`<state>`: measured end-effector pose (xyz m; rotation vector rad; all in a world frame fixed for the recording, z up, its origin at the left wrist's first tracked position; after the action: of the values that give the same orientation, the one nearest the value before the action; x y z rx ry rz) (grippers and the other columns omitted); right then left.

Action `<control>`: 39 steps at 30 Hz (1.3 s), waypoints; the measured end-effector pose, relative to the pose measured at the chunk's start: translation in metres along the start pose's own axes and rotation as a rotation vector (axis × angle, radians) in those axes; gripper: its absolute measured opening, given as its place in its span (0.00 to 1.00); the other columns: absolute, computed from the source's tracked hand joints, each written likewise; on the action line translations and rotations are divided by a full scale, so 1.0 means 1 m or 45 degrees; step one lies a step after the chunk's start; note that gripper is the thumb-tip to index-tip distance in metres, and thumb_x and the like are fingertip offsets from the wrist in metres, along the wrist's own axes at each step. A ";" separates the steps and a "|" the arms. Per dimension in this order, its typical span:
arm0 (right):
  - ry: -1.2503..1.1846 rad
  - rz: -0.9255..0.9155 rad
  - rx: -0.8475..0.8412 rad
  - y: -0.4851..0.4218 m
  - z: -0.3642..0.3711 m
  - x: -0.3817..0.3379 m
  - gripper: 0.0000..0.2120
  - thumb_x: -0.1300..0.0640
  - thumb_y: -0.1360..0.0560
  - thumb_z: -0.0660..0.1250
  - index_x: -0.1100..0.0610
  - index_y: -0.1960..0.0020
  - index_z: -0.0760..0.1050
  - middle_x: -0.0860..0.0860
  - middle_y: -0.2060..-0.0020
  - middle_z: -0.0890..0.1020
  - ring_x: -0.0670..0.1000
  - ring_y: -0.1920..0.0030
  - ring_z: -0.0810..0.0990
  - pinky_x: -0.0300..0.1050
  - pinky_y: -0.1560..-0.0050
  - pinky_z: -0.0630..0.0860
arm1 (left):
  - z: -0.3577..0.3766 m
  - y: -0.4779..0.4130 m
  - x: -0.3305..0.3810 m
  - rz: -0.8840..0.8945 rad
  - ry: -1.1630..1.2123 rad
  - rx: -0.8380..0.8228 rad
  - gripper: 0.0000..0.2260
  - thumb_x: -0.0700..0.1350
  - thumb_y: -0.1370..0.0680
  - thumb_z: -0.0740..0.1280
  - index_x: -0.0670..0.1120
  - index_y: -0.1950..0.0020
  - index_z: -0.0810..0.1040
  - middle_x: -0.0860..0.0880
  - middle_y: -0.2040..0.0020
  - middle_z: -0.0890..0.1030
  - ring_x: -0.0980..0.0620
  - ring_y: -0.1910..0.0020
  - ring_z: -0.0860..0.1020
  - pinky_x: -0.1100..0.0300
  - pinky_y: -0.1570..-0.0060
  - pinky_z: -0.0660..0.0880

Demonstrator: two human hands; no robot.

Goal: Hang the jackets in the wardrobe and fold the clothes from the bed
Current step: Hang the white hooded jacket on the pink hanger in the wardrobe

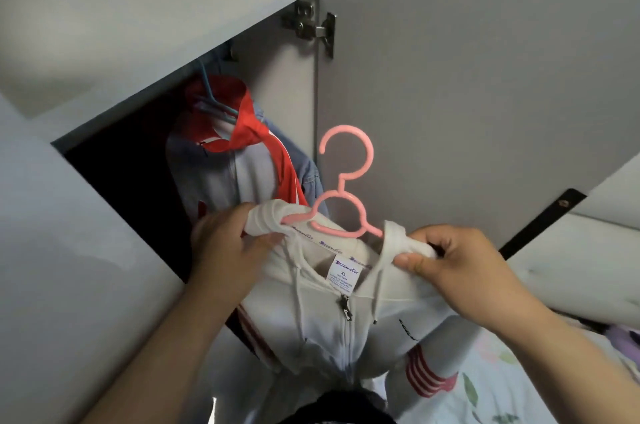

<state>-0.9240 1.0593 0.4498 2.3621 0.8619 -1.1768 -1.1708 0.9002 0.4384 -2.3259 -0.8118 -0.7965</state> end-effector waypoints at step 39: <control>0.421 -0.415 -0.382 -0.084 0.034 -0.019 0.15 0.35 0.30 0.65 0.40 0.48 0.77 0.38 0.58 0.83 0.41 0.55 0.81 0.46 0.52 0.77 | -0.047 -0.017 -0.009 -0.180 0.071 0.587 0.13 0.33 0.27 0.70 0.48 0.49 0.79 0.46 0.49 0.80 0.44 0.46 0.77 0.43 0.42 0.72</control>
<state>-1.0084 1.0960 0.4410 2.2493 1.4674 -0.7014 -1.2047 0.8775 0.4691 -1.8486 -1.0220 -0.6467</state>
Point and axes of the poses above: each hand's wrist, its own y-axis away from the middle knuckle, its own z-axis out of the palm, x = y × z, the point moved 9 cm from there along -y, towards the middle knuckle
